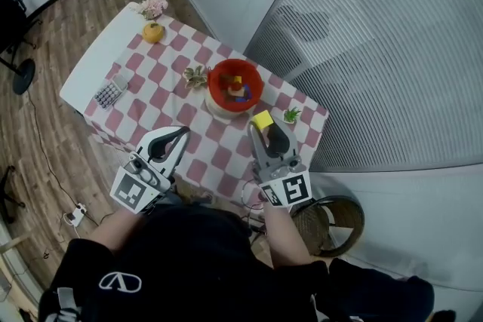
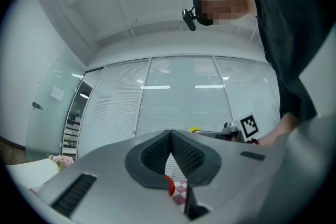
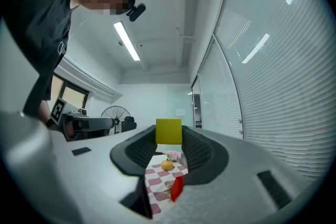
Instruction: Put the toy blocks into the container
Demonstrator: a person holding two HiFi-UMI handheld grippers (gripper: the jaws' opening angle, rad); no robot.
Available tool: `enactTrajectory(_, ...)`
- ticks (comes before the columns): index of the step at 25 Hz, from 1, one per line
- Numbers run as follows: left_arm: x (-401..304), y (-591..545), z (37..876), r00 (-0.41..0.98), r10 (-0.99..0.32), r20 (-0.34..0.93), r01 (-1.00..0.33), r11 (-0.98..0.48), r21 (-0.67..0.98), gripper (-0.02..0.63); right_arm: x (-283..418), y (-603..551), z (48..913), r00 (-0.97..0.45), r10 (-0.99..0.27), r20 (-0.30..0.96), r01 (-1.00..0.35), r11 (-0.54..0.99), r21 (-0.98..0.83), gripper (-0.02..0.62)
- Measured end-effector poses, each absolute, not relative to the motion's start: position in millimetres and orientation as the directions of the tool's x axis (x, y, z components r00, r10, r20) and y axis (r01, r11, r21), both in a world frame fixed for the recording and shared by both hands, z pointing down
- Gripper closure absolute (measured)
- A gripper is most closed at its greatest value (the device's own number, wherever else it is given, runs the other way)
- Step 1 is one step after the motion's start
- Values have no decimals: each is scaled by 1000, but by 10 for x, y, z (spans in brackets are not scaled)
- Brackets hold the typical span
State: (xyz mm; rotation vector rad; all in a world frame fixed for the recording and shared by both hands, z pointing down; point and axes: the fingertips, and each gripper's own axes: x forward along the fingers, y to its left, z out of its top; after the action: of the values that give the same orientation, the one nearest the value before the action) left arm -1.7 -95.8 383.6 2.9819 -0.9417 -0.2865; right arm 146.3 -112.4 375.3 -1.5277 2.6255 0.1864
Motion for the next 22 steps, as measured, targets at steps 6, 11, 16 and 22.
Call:
enactTrajectory(6, -79, -950, 3819, 790, -588, -174, -588, -807, 57, 600, 1596, -1560, 3768, -470, -871, -140, -883, 467, 57, 445)
enactTrajectory(11, -169, -942, 3819, 775, -609, -168, -610, -791, 56, 600, 1710, -2085, 3799, -440, -888, -133, -898, 435, 66, 445)
enactTrajectory(16, -281, -935, 3831, 754, -637, -163, -637, -769, 57, 600, 1757, -2591, 3984, -423, -902, -90, -906, 419, 55, 445)
enactTrajectory(22, -388, -940, 3884, 731, -665, -156, -665, -745, 58, 600, 1734, -2831, 4263, -424, -905, -31, -905, 422, 45, 445)
